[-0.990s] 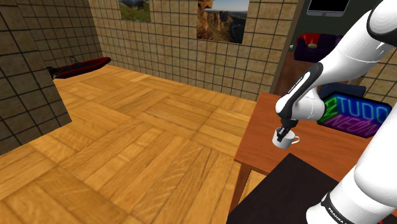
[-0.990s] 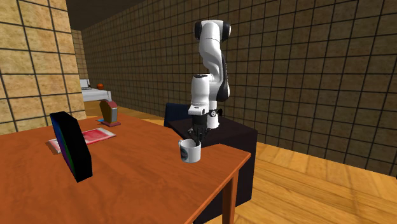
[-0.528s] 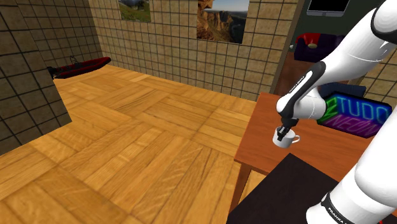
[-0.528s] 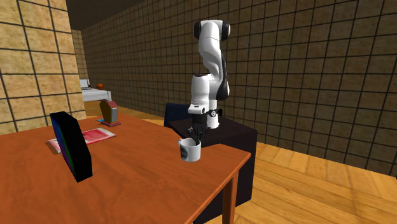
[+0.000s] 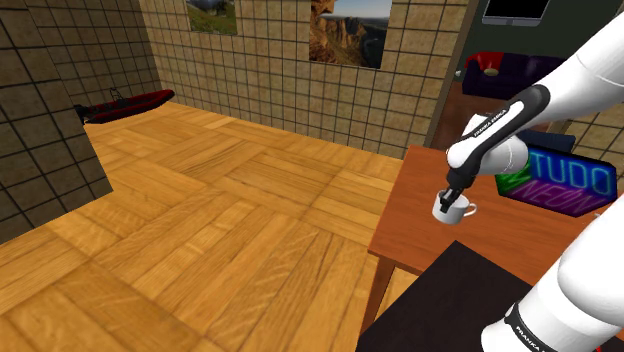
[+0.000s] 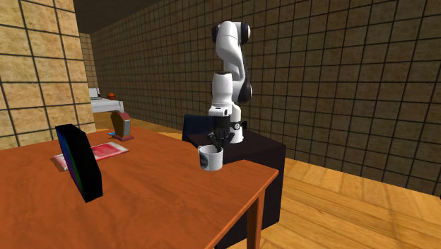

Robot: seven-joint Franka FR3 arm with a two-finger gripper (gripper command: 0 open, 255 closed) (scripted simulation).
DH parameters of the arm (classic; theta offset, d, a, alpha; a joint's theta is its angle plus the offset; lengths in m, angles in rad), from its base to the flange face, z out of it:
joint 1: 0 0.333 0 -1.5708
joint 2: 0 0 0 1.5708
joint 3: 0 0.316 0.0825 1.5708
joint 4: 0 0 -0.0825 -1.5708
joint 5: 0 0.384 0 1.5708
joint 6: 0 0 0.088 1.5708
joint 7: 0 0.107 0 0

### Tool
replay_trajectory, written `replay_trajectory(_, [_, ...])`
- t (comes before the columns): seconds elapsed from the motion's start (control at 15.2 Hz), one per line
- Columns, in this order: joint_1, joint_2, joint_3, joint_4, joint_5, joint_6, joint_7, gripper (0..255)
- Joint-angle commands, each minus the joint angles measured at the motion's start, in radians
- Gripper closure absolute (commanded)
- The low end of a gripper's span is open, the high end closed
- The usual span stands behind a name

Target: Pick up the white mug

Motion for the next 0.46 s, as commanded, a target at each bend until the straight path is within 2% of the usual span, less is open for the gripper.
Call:
replay_trajectory(0.0, [-0.007, -0.035, 0.005, 0.003, -0.038, -0.035, 0.03, 255])
replay_trajectory(0.26, [-0.027, -0.105, 0.018, 0.012, -0.091, -0.108, 0.068, 255])
replay_trajectory(0.4, [-0.028, -0.107, 0.019, 0.012, -0.093, -0.111, 0.069, 255])
